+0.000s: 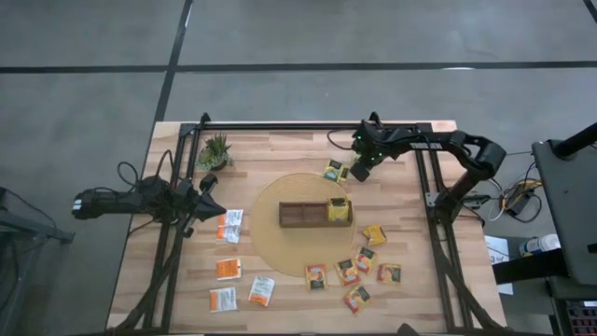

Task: Pick & Place Tea
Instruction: Put the right yellow tea bag into the right of the wooden organizer

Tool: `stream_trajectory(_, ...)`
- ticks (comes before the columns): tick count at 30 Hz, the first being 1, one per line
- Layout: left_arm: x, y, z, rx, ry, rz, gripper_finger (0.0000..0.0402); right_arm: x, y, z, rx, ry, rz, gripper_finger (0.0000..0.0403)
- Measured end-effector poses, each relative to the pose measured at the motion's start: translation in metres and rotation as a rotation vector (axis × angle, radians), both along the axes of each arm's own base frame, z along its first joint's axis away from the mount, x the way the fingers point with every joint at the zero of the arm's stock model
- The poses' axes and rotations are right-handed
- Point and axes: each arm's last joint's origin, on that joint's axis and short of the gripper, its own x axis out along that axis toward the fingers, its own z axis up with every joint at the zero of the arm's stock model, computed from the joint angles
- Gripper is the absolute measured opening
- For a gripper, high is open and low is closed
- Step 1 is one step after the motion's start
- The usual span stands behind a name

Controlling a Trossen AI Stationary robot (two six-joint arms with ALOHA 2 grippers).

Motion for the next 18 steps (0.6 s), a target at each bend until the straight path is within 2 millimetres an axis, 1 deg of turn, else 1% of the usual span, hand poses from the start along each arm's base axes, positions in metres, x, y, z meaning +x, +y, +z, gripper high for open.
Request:
stream_trajectory(5,0.0,0.0,0.0,0.0,0.0,0.0,0.0,0.002,0.011,0.017,-0.027,-0.039,0.031,0.0013)
stream_trajectory(9,0.0,0.0,0.0,0.0,0.0,0.0,0.0,0.005,0.03,0.036,-0.06,-0.084,0.079,0.0013)
stream_trajectory(13,0.0,0.0,0.0,0.0,0.0,0.0,0.0,0.006,0.058,0.059,-0.138,-0.106,0.144,0.0012)
stream_trajectory(18,0.0,0.0,0.0,0.0,0.0,0.0,0.0,0.003,0.104,0.082,-0.271,-0.091,0.23,0.0012)
